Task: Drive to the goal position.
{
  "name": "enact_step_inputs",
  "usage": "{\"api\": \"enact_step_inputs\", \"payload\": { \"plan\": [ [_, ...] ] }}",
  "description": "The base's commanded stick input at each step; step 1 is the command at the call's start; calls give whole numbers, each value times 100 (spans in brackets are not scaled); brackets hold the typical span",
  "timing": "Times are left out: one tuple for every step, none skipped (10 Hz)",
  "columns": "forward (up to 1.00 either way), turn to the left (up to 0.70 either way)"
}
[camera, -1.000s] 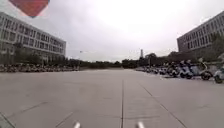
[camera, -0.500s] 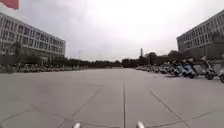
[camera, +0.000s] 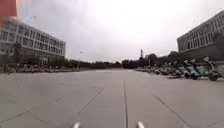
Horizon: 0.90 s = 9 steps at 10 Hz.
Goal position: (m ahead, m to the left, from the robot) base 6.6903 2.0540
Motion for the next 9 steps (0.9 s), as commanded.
{"api": "enact_step_inputs", "payload": {
  "plan": [
    [50, 0],
    [50, 0],
    [50, 0],
    [50, 0],
    [50, 0],
    [50, 0],
    [50, 0],
    [50, 0],
    [50, 0]
  ]
}}
